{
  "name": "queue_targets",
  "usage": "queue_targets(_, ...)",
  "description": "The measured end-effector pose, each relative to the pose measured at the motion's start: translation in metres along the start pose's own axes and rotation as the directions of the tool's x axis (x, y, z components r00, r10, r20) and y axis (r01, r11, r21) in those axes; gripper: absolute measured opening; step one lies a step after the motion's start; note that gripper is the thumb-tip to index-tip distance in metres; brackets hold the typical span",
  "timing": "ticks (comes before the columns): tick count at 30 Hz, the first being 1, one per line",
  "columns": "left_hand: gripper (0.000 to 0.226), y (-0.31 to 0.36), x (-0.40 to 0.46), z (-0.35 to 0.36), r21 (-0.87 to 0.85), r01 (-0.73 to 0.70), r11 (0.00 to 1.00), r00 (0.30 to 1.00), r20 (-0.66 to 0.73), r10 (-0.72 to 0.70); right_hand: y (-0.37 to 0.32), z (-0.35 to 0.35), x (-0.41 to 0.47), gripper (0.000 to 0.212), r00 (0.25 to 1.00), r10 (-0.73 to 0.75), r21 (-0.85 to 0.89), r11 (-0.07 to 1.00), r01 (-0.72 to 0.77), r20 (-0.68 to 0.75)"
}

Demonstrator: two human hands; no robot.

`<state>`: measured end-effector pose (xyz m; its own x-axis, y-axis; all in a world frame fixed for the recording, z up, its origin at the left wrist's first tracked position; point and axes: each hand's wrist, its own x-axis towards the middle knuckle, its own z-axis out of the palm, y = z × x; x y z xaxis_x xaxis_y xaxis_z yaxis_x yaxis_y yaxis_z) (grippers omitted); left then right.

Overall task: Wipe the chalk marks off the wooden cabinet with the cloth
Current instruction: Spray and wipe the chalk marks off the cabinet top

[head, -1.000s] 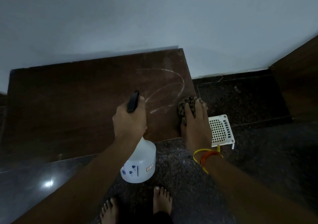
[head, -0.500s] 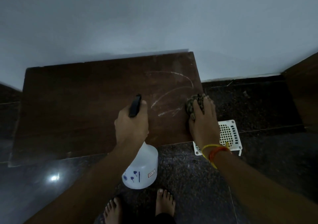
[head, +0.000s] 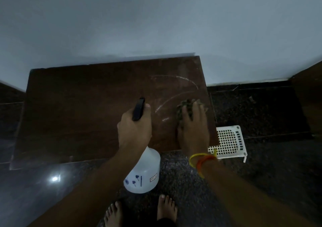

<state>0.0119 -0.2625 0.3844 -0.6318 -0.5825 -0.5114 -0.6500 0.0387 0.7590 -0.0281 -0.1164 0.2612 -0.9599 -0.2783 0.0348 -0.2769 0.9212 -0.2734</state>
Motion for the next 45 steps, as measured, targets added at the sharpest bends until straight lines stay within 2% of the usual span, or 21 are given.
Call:
queue_targets(4, 0.027, 0.006, 0.001, -0.002, -0.019, -0.006, 1.000, 1.000, -0.012, 0.006, -0.038, 0.010, -0.008, 0.059, 0.983, -0.182, 0.049, 0.982, 0.180, 0.037)
queue_targets(7, 0.028, 0.005, 0.006, -0.007, -0.021, -0.013, 1.000, 1.000, -0.012, 0.013, -0.024, 0.008, -0.004, 0.056, 0.970, -0.242, 0.035, 0.970, 0.241, 0.033)
queue_targets(11, 0.028, 0.001, 0.012, -0.013, -0.034, -0.015, 0.999, 1.000, -0.023, 0.014, 0.004, 0.003, 0.016, 0.051, 0.996, -0.084, 0.001, 0.996, 0.084, 0.012)
queue_targets(15, 0.025, -0.001, 0.015, -0.018, -0.058, -0.017, 0.998, 1.000, -0.025, 0.016, -0.008, 0.005, 0.020, 0.060, 1.000, 0.012, -0.003, 1.000, -0.012, 0.002)
queue_targets(17, 0.025, 0.000, 0.014, -0.020, -0.070, -0.007, 0.998, 1.000, -0.026, 0.006, -0.026, 0.008, 0.011, 0.059, 0.998, -0.067, 0.015, 0.998, 0.066, 0.024)
queue_targets(20, 0.025, 0.004, 0.015, -0.022, -0.076, 0.014, 0.997, 1.000, -0.026, -0.016, -0.045, 0.013, 0.004, 0.060, 0.950, -0.308, 0.049, 0.951, 0.305, 0.054)
queue_targets(22, 0.024, 0.005, 0.018, -0.023, -0.078, 0.025, 0.997, 0.999, -0.030, -0.028, -0.043, 0.015, 0.021, 0.061, 0.934, -0.356, 0.026, 0.934, 0.356, 0.037)
queue_targets(26, 0.021, 0.001, 0.025, -0.026, -0.082, 0.031, 0.996, 0.999, -0.033, -0.034, -0.037, 0.015, 0.062, 0.060, 0.992, -0.122, -0.024, 0.992, 0.122, -0.010)
queue_targets(28, 0.020, -0.003, 0.028, -0.028, -0.083, 0.034, 0.996, 0.998, -0.042, -0.038, -0.042, 0.016, 0.062, 0.061, 0.998, -0.070, -0.002, 0.998, 0.070, -0.001)
queue_targets(34, 0.027, 0.001, 0.036, -0.025, -0.069, 0.057, 0.996, 0.997, -0.052, -0.061, -0.043, 0.016, 0.037, 0.061, 0.961, -0.273, 0.027, 0.962, 0.272, 0.052)
queue_targets(37, 0.028, 0.005, 0.040, -0.022, -0.053, 0.046, 0.998, 0.998, -0.044, -0.048, -0.050, 0.019, 0.074, 0.062, 0.970, -0.244, 0.023, 0.970, 0.244, 0.013)
queue_targets(41, 0.024, 0.006, 0.042, -0.020, -0.035, 0.017, 0.999, 0.998, -0.053, -0.019, -0.056, 0.023, 0.090, 0.059, 0.987, -0.154, 0.055, 0.987, 0.151, 0.050)
queue_targets(45, 0.027, 0.009, 0.041, -0.019, -0.040, 0.025, 0.999, 0.998, -0.050, -0.027, -0.035, 0.014, 0.059, 0.058, 0.971, -0.232, 0.051, 0.972, 0.229, 0.058)
